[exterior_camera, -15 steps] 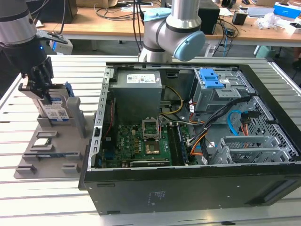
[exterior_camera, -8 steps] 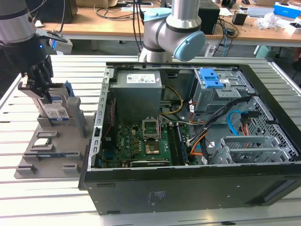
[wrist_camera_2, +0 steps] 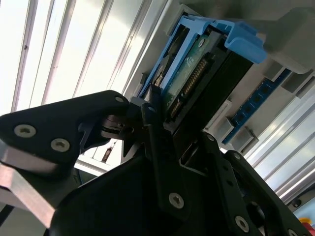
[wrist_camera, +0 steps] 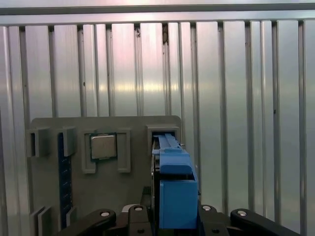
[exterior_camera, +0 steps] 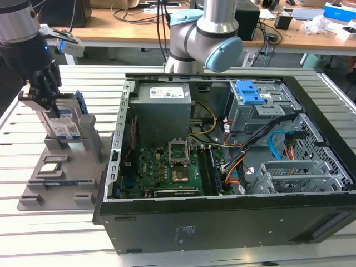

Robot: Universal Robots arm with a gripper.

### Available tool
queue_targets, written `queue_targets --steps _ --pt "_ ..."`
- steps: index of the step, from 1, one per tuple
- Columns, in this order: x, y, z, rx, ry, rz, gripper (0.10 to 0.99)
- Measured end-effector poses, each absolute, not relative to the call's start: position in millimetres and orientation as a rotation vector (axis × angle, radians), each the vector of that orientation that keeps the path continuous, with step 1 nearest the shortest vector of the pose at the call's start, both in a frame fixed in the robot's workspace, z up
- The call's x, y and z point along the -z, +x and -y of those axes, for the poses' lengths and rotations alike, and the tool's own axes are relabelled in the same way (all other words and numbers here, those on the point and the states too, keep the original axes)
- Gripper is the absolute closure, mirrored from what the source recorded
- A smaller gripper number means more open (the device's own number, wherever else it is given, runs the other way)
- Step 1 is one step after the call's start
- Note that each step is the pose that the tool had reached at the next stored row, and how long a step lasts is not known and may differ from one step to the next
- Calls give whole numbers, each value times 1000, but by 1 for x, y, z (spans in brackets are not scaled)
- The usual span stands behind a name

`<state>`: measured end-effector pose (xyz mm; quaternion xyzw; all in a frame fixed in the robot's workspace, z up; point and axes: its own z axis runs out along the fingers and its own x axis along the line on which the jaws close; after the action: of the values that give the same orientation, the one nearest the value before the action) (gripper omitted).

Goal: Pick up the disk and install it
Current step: 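Pick up the disk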

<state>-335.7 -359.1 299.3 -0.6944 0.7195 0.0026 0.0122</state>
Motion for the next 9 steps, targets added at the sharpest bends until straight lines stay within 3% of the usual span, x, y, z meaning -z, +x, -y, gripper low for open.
queue_targets --steps 9 --pt "-318 -336 358 -8 -2165 -2243 725"
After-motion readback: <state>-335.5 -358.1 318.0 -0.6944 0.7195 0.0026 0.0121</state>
